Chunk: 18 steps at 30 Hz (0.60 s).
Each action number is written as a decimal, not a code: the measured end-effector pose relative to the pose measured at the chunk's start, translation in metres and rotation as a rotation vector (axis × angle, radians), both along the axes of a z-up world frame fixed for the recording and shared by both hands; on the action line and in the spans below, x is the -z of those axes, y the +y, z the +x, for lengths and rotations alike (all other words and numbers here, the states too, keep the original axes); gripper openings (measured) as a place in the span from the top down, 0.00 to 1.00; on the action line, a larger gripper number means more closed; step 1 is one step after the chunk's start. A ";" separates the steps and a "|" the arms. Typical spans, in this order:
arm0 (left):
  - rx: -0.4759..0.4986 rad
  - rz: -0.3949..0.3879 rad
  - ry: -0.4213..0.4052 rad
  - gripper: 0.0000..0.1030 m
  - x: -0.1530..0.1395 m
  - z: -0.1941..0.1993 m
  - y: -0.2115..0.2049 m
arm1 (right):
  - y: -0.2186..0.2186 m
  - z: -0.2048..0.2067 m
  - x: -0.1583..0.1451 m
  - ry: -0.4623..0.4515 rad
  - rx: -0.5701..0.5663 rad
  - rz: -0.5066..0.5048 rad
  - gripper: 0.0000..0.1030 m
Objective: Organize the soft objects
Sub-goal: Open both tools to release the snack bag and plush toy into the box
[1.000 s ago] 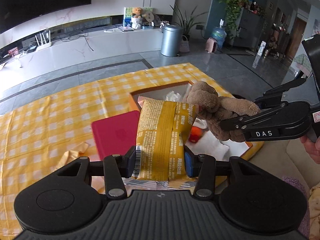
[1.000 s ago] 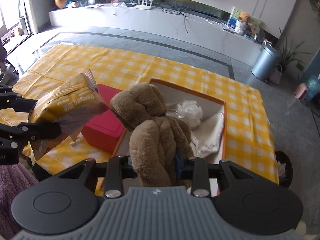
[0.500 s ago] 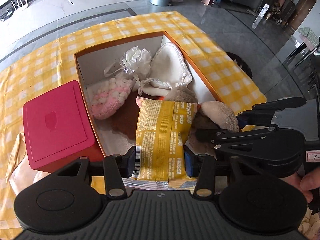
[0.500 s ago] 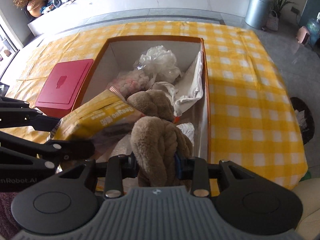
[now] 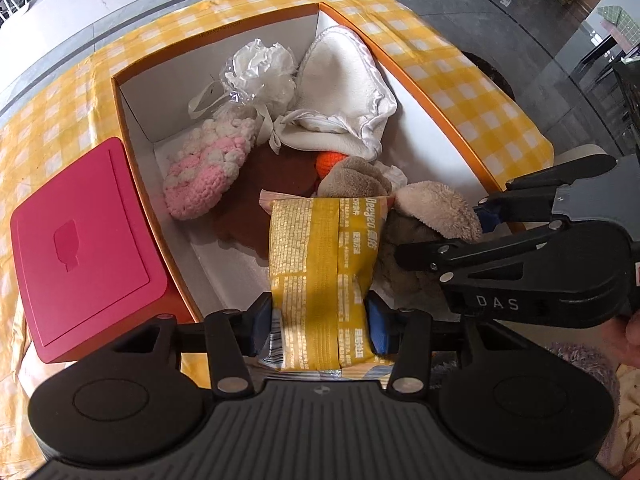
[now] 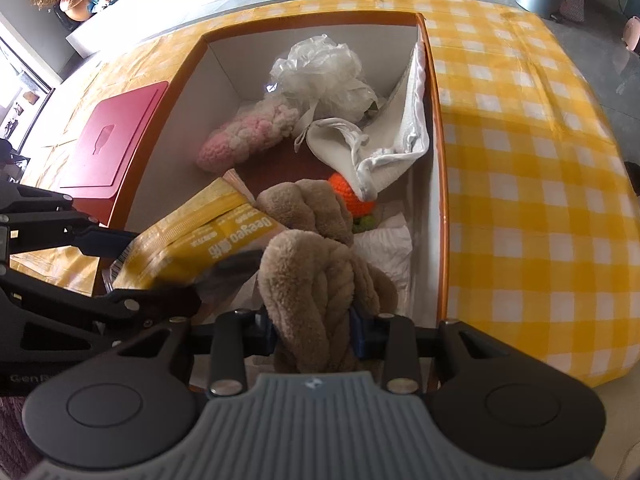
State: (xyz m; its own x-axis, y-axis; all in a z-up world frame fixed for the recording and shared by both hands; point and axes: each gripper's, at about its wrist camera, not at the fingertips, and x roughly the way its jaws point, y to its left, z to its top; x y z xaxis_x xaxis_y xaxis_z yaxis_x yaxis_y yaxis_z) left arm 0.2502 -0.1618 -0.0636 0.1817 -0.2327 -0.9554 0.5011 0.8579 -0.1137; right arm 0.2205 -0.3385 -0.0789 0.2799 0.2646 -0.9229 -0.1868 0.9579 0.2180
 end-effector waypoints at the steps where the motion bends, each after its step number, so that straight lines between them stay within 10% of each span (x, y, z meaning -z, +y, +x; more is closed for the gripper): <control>1: 0.001 0.008 0.001 0.43 0.002 0.000 0.000 | -0.001 0.000 0.000 0.000 0.001 0.004 0.67; 18: -0.069 -0.100 -0.202 0.43 -0.049 -0.023 0.059 | 0.030 -0.016 -0.029 -0.056 -0.029 0.057 0.67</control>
